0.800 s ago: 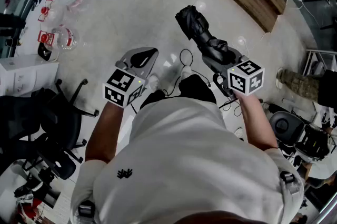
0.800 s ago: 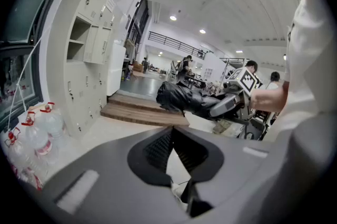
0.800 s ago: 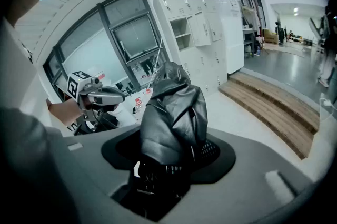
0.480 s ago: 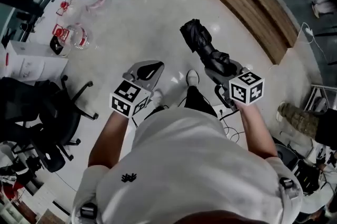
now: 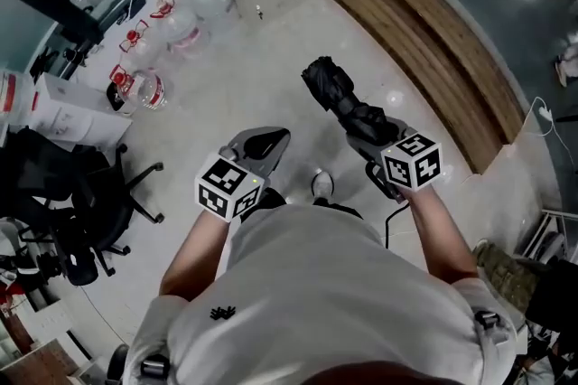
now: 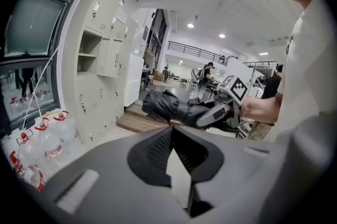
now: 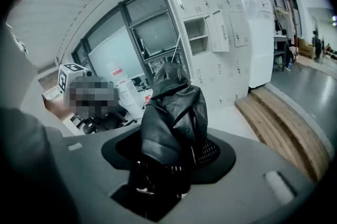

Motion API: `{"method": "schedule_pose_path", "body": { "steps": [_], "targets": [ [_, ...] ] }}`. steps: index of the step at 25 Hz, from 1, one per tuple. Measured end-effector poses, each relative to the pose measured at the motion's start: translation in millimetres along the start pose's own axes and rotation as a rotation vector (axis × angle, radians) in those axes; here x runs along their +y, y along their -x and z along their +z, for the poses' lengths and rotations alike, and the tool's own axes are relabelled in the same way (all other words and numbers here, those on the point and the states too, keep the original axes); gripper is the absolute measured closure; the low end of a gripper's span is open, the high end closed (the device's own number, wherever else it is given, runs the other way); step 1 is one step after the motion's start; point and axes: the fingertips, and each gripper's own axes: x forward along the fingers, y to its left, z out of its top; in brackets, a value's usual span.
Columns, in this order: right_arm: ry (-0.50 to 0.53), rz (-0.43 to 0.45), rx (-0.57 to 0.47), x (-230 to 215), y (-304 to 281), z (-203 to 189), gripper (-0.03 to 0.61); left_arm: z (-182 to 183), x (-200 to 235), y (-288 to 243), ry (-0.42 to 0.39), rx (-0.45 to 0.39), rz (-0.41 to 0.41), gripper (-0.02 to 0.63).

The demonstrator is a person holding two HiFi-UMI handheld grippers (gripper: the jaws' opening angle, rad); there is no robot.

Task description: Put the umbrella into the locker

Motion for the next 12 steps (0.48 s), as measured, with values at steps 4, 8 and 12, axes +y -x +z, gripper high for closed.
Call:
{"method": "schedule_pose_path", "body": {
  "steps": [4, 8, 12],
  "targets": [
    [0.018, 0.015, -0.014, -39.3, -5.6, 22.1, 0.334, 22.1, -7.8, -31.3, 0.007, -0.015, 0.013, 0.557],
    [0.01, 0.048, -0.033, -63.2, -22.5, 53.0, 0.334, 38.1, 6.0, -51.8, 0.002, -0.016, 0.012, 0.557],
    [0.03, 0.039, -0.041, -90.9, -48.1, 92.7, 0.334, 55.3, 40.0, -67.0, 0.024, -0.049, 0.012, 0.557]
  ]
}}
